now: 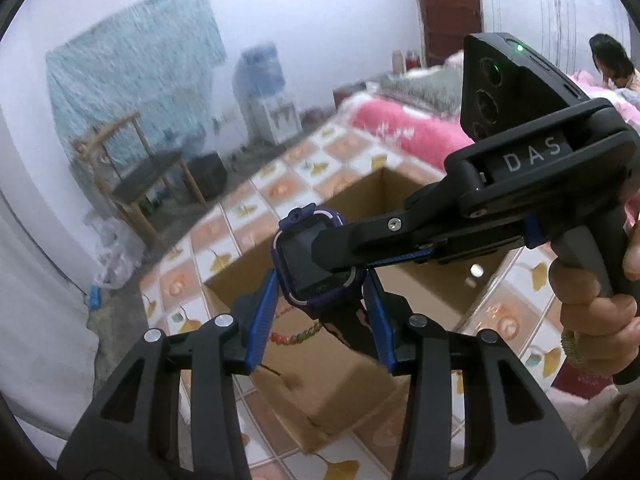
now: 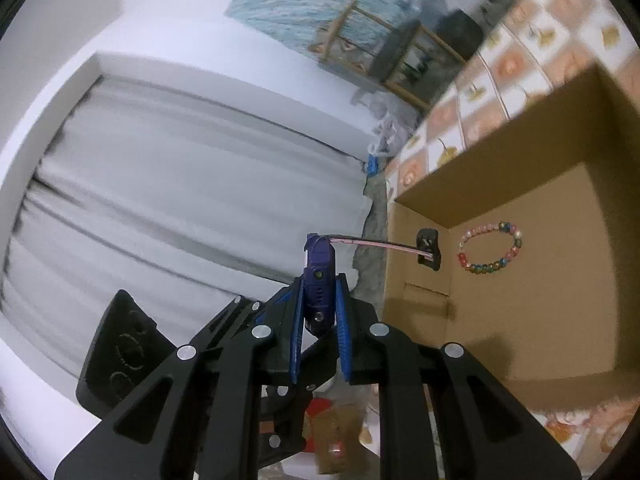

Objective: Organize jewelry
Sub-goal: 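Carry the smartwatch into the box and lower it with the right gripper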

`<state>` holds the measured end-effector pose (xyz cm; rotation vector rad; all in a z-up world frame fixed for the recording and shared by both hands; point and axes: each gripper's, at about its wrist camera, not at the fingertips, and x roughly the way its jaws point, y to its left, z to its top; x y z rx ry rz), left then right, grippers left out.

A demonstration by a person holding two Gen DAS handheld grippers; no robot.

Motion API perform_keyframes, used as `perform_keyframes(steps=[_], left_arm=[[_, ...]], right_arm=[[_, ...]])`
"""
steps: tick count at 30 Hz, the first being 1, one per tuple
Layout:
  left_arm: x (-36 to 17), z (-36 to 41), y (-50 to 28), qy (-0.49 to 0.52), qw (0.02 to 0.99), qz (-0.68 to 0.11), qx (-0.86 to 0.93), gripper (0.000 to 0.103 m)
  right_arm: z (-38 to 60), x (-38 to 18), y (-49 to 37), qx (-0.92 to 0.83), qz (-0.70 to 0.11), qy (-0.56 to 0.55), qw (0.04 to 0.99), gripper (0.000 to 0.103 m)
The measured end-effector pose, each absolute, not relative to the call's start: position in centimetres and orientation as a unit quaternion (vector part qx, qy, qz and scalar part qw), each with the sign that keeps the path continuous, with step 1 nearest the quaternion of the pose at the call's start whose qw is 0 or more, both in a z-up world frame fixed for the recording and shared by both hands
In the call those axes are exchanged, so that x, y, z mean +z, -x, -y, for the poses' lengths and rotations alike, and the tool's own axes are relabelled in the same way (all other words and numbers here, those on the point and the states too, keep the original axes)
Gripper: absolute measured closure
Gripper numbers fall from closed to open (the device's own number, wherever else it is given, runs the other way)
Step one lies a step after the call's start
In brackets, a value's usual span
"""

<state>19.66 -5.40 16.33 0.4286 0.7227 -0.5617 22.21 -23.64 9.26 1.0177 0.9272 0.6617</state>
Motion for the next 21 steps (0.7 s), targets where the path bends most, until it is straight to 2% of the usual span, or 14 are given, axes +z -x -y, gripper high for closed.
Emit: perform_keyframes(steps=[6,10,18,21], left_arm=[[11.9,5.9,-22.4,-0.202,0.834,-0.428,-0.283,0.060],[10.2,6.7,-21.6,-0.214,0.830,-0.429,-0.286,0.060],[10.2,6.1,-21.1,-0.210,0.830,-0.433,-0.281,0.059],[9.6,5.5,-21.9,-0.185,0.829,-0.451,-0.273,0.048]], right_arm=[[24.0,4.4,-23.7,0.265,-0.469,-0.480,0.692,0.088],[24.4,3.4,-23.7,0.256,-0.483,-0.481,0.685,0.088],[23.6,1.7,-24.5,0.281,-0.501,-0.523,0.629,0.085],[24.2,1.3,-24.5,0.239,-0.517,-0.498,0.653,0.084]])
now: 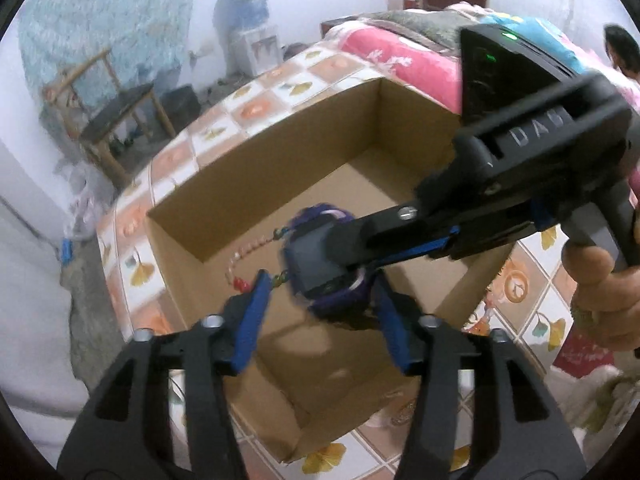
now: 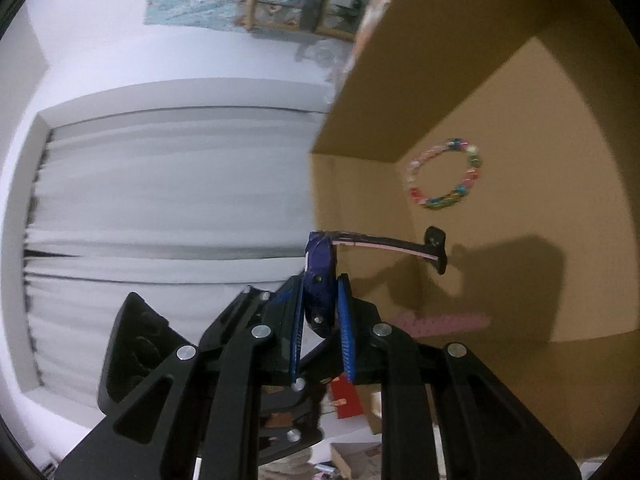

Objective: Organize jewelry
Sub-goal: 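Carry the smartwatch into the box and lower it with the right gripper, then lower the smartwatch onto the box floor and open the right gripper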

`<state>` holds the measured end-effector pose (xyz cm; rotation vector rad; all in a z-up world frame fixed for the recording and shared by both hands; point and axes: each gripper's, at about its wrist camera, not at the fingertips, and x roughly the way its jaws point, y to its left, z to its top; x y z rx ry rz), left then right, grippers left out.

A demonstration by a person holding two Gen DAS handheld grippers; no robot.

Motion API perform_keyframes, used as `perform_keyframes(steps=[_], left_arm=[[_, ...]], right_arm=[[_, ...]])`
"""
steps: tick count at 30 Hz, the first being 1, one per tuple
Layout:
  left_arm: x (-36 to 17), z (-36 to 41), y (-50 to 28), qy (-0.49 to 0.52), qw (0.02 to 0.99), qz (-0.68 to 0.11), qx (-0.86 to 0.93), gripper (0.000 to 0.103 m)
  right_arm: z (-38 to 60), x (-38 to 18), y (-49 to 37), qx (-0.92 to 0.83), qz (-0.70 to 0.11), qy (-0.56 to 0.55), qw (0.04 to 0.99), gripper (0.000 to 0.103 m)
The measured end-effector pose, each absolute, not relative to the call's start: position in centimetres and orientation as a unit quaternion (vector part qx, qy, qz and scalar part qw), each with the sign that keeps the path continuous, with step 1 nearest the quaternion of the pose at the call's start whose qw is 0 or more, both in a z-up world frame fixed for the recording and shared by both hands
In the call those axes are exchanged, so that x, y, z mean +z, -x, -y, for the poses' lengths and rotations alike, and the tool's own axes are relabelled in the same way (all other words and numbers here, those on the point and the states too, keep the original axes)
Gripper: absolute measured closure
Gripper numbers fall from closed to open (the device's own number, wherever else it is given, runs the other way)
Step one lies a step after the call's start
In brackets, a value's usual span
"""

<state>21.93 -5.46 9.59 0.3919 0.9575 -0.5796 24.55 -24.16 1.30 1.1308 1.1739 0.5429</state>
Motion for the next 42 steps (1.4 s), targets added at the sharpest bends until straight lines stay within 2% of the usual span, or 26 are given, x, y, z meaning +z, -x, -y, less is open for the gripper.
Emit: perform_keyframes(steps=[4,6,7,13,14,17,20,24,28,30,32,33,35,37,42], left_arm=[[10.0,3.8,-22.3,-0.130,0.837,-0.451,-0.282,0.047],[10.3,2.8,-22.4,-0.105,0.842,-0.448,-0.281,0.047],[10.3,2.5,-22.4,-0.099,0.844,-0.447,-0.279,0.047],[11.0,0.7,-21.3,-0.075,0.862,-0.431,-0.255,0.047],[11.1,0.4,-20.9,-0.073,0.866,-0.426,-0.250,0.047],[12.0,-0.5,-19.6,-0.063,0.880,-0.408,-0.234,0.046],[12.5,-1.9,-18.2,-0.045,0.895,-0.388,-0.216,0.039],[12.1,-3.9,-16.6,-0.019,0.900,-0.389,-0.195,0.039],[11.3,-5.6,-15.6,-0.008,0.902,-0.394,-0.177,0.039],[10.8,-6.2,-15.3,-0.005,0.902,-0.399,-0.167,0.039],[10.4,-6.7,-14.9,-0.004,0.901,-0.404,-0.160,0.039],[10.1,-6.9,-14.8,-0.003,0.900,-0.407,-0.155,0.039],[9.5,-7.4,-14.6,0.001,0.899,-0.413,-0.148,0.039],[9.0,-7.7,-14.5,0.008,0.896,-0.418,-0.146,0.039],[8.0,-8.4,-14.6,0.022,0.891,-0.429,-0.143,0.039]], right_arm=[[25.8,2.0,-24.2,0.186,-0.524,-0.455,0.695,0.084],[26.5,2.5,-24.1,0.171,-0.528,-0.439,0.706,0.080],[26.7,2.8,-24.1,0.162,-0.534,-0.427,0.711,0.076],[26.6,5.7,-24.8,0.147,-0.549,-0.332,0.753,0.075],[26.3,6.0,-25.2,0.146,-0.555,-0.310,0.758,0.069],[25.0,6.9,-26.7,0.151,-0.586,-0.212,0.767,0.057],[22.7,6.6,-28.2,0.168,-0.629,-0.083,0.755,0.056],[20.0,5.5,-29.0,0.199,-0.663,0.075,0.717,0.056],[18.3,3.5,-29.4,0.215,-0.678,0.160,0.685,0.056],[17.6,2.1,-29.7,0.214,-0.686,0.195,0.668,0.059],[17.2,1.1,-30.0,0.215,-0.696,0.199,0.655,0.070],[17.0,0.8,-30.1,0.213,-0.693,0.209,0.656,0.070],[16.7,0.5,-30.2,0.220,-0.689,0.218,0.655,0.082],[16.5,0.6,-30.2,0.233,-0.689,0.209,0.654,0.087],[15.6,1.2,-30.5,0.240,-0.676,0.200,0.668,0.088]])
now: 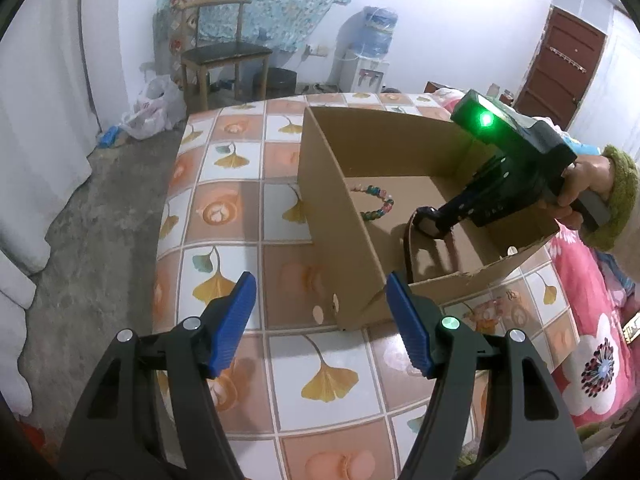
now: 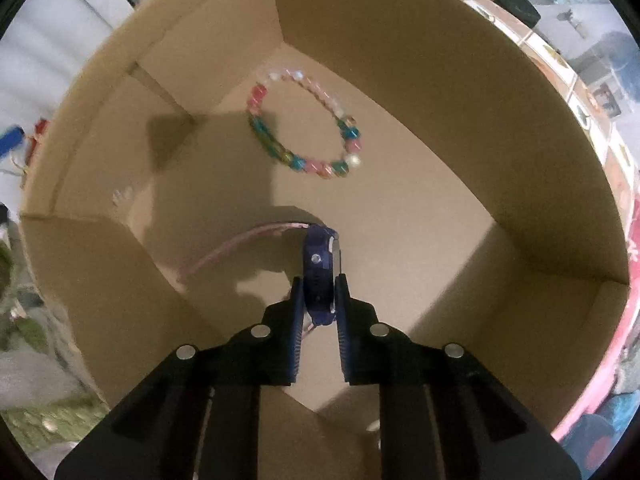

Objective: Organize jewelry
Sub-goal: 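Lower the smartwatch onto the box floor and open the right gripper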

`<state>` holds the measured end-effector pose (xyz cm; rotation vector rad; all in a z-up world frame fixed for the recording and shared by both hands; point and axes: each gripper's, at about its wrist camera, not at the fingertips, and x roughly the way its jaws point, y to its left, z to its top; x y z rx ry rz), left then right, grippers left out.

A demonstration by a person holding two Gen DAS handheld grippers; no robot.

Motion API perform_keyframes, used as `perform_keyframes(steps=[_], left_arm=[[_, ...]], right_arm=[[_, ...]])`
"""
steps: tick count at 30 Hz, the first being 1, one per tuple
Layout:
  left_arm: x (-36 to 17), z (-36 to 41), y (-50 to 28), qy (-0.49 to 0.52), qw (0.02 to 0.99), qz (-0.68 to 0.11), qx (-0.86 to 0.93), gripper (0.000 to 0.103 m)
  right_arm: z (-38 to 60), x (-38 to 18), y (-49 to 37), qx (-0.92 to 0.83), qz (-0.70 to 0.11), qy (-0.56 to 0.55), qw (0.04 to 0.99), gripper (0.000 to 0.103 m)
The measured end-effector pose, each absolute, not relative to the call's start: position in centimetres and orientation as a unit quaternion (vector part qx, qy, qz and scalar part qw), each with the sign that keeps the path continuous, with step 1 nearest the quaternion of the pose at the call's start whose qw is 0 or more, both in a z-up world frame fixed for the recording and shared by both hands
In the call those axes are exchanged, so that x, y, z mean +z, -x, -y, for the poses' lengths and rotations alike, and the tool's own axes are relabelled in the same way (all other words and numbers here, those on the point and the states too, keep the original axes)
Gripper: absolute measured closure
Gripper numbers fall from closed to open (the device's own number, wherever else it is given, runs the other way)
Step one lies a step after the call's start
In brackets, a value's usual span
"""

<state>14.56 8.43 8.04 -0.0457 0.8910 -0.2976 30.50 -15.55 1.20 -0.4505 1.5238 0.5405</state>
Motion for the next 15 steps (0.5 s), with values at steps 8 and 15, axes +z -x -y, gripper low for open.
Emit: perform_keyframes(steps=[8,15], left_arm=[[7.9,-9.0,-14.8,0.028,0.893,-0.429,-0.134,0.039],[7.8,-8.9,-14.7,0.023,0.892,-0.432,-0.132,0.039]], right_arm=[[11.1,2.9,-31.1,0.303,-0.623,0.205,0.691,0.088],[9.1,1.1,-31.0,0.340,-0.652,0.171,0.656,0.086]])
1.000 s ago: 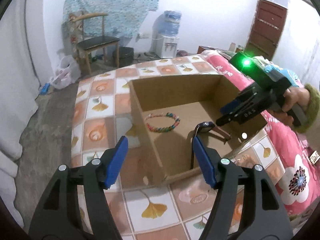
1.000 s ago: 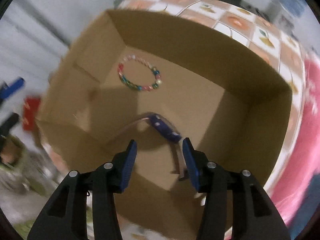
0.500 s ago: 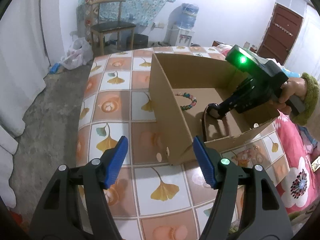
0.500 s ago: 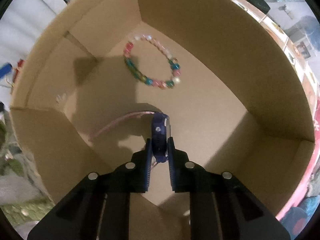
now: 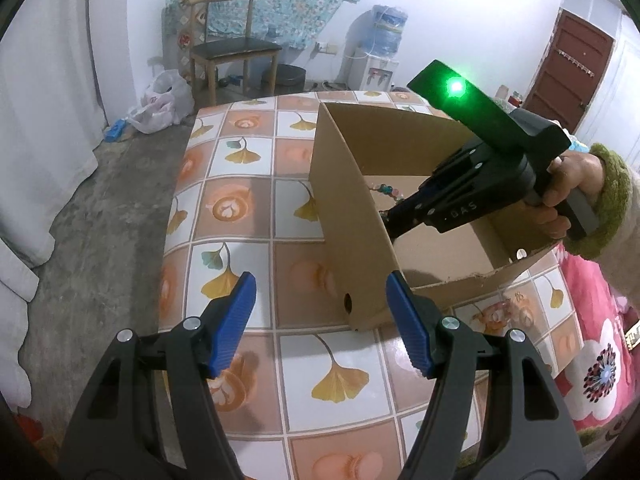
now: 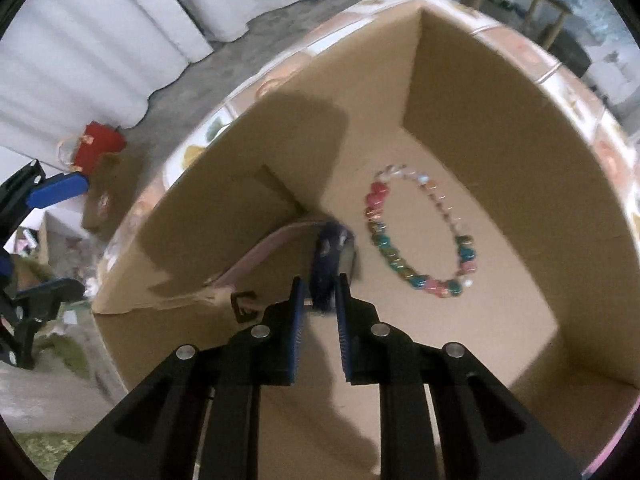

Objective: Organize jewelry
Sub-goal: 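Lower the smartwatch onto the box floor and open the right gripper, then move the right gripper out of the box to the pink beaded bracelet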

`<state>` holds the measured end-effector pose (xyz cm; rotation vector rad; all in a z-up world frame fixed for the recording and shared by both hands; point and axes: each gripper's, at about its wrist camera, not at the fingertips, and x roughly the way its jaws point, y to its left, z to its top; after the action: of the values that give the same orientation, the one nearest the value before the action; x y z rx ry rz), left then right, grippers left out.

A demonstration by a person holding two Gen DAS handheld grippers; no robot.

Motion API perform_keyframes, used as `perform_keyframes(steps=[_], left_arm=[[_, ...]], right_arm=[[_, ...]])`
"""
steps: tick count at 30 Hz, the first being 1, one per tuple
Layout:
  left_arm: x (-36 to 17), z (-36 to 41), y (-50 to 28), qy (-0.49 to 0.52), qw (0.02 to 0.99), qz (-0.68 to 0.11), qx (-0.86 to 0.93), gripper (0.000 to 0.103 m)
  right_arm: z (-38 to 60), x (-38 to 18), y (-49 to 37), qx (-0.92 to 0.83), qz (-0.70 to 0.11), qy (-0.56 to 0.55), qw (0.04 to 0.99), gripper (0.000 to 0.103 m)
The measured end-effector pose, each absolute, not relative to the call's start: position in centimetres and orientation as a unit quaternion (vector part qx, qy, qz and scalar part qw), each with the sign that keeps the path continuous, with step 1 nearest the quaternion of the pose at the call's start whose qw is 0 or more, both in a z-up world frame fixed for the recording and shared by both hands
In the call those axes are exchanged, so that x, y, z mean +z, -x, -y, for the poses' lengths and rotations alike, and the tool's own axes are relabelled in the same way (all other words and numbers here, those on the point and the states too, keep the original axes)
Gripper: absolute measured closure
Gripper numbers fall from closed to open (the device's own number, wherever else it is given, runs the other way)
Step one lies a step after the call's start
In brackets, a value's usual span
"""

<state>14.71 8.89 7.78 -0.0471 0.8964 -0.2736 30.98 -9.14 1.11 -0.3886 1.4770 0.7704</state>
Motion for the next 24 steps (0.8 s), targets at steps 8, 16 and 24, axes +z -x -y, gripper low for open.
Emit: perform_keyframes(steps=[8,16,24], left_arm=[[8.3,-8.8,-13.7,0.026,0.898,-0.417,-0.141,0.032],[9.0,-7.7,-10.5,0.017,0.902,-0.391,-0.182,0.021],[5.6,-4.1,-7.0,0.001,0.871,-0.420,-0.254,0.013]], right_arm=[[14.1,7.0,-30.0,0.318,-0.636,0.042,0.702,0.065],[19.0,17.4,-19.4,0.295,-0.485,-0.028,0.823,0.031],[21.9,16.4,-7.7,0.182,-0.423,-0.023,0.887,0.007]])
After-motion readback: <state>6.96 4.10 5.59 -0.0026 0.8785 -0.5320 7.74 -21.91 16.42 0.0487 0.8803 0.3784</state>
